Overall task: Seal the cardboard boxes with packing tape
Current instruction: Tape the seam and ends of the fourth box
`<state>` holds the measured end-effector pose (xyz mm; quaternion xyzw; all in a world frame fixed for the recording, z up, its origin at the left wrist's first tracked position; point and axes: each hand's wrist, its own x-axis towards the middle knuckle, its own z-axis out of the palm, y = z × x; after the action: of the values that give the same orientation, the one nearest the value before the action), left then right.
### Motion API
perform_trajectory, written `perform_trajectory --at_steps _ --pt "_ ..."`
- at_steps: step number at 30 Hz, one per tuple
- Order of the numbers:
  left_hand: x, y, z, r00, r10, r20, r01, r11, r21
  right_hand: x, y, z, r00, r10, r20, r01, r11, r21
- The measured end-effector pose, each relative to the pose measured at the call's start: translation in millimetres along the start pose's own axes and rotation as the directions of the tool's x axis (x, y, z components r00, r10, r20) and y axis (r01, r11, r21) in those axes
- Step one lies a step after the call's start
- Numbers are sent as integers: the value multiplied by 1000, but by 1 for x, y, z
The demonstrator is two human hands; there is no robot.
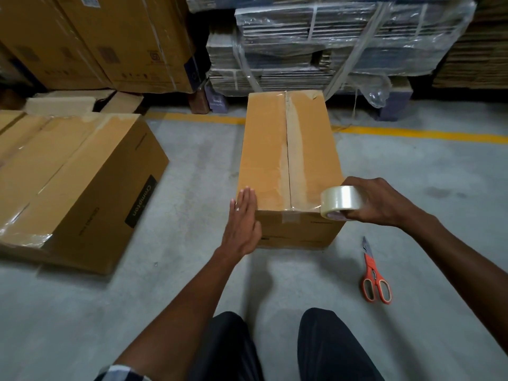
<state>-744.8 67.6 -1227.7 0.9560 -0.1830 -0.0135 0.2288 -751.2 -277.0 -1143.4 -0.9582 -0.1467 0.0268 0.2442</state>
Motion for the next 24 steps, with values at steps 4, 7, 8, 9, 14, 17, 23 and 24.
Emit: perform_trajectory --at_steps 4,7,8,9,14,17,23,24 --pt "3 -15 5 995 21 99 -29 996 81 -1 2 4 999 11 -45 -11 1000 12" --pt "5 -18 2 991 20 129 -19 1000 -7 -7 6 4 998 42 -45 -41 999 30" --pt "5 -19 2 990 19 140 -16 1000 -18 -10 6 3 998 46 -46 -45 999 19" --pt "6 -20 0 988 17 153 -13 1000 -23 -13 5 2 998 45 -53 -45 999 -1" --pt "8 -24 3 986 -11 168 15 1000 -24 -23 0 -16 997 18 -78 -32 983 -180" --pt "9 -24 6 987 -30 158 33 999 -20 -29 16 -28 997 17 -77 -39 953 -300" --pt "10 -24 8 990 -34 140 27 998 49 -39 35 -14 995 96 -34 -100 982 -162" --pt "10 -25 8 990 -31 136 24 998 56 -39 37 -10 994 101 -37 -105 984 -141"
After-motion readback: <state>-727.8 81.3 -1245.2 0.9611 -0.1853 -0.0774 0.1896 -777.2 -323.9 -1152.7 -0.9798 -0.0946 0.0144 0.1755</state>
